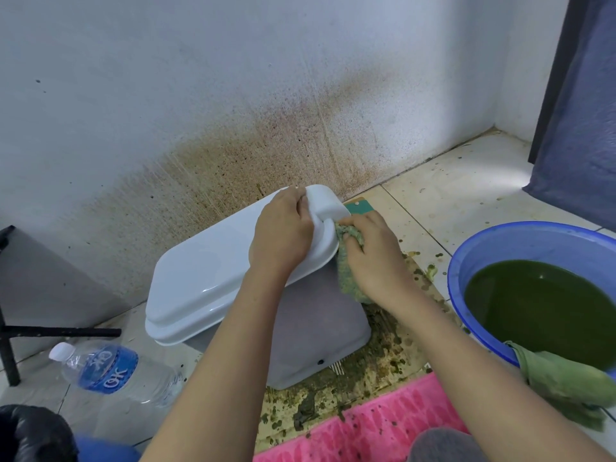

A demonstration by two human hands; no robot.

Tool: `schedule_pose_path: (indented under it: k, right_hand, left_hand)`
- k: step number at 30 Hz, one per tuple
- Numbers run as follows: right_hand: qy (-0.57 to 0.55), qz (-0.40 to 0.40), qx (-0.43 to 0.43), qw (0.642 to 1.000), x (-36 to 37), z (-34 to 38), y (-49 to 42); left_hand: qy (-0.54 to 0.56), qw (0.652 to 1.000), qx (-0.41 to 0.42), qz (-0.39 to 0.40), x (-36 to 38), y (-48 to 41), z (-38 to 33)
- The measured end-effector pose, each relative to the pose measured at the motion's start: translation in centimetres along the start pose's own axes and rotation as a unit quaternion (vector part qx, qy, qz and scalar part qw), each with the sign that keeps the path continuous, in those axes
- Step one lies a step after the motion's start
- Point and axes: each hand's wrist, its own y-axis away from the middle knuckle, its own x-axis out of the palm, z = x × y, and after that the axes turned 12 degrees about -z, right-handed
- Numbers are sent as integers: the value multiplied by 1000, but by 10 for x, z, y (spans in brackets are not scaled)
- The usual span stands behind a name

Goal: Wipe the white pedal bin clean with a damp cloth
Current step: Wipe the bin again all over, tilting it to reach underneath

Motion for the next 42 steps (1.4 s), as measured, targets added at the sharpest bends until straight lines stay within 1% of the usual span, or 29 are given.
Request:
schedule_pose_path:
  k: [3,8,13,17,18,21,22,24,25,27,29,30,34,38,40,42]
  right_hand:
    - [-8,-17,-18,1000,2,0,12]
    - [6,-12,-54,998,-2,-4,32]
    - [26,-12,-34,999,2,0,13]
    - [51,-1,-49,998,3,2,8]
    - [31,4,-34,999,0,2,7]
    - [-52,46,71,995,-15,0,-6]
    - [-70,46,87,993,-18,2,-9]
    - [-85,-7,60,995,-17,11,-13]
    - [-72,-29,29,997,-13,17,-14]
    - [20,-29,-48,998,-1,28,-11]
    - [131,-23,-104,986,6,27,-6]
    - [162,-24,-115,980,7,26,-5]
    - [182,-8,-115,977,7,26,1]
    - [200,2,-129,971,-3,32,13]
    - [226,7,-154,962,-7,38,27]
    - [256,23,-166,952,-5,46,38]
  left_hand:
    - [0,1000,-2,-1,0,1,-2]
    - [0,1000,-1,-8,0,0,-1]
    - [-3,1000,-2,-6,1,0,-2]
    - [-5,1000,2,-9,1,-1,-1]
    - [-7,1000,3,-10,2,-1,-1]
    - [-7,1000,10,-6,1,-1,-1]
    - [-7,1000,10,-4,1,-1,-1]
    - [-3,1000,10,-3,0,-1,-1]
    - [0,1000,10,-2,0,-2,-1]
    - [5,1000,7,6,-1,-2,0]
    - [17,1000,9,16,-2,-3,1]
    - [24,999,9,18,-3,-4,2]
    - [61,998,-7,31,-7,-7,5]
    - [124,990,-57,44,-12,-8,5]
    - [175,980,-87,40,-16,-9,5]
    - [239,962,-128,37,-19,-10,8]
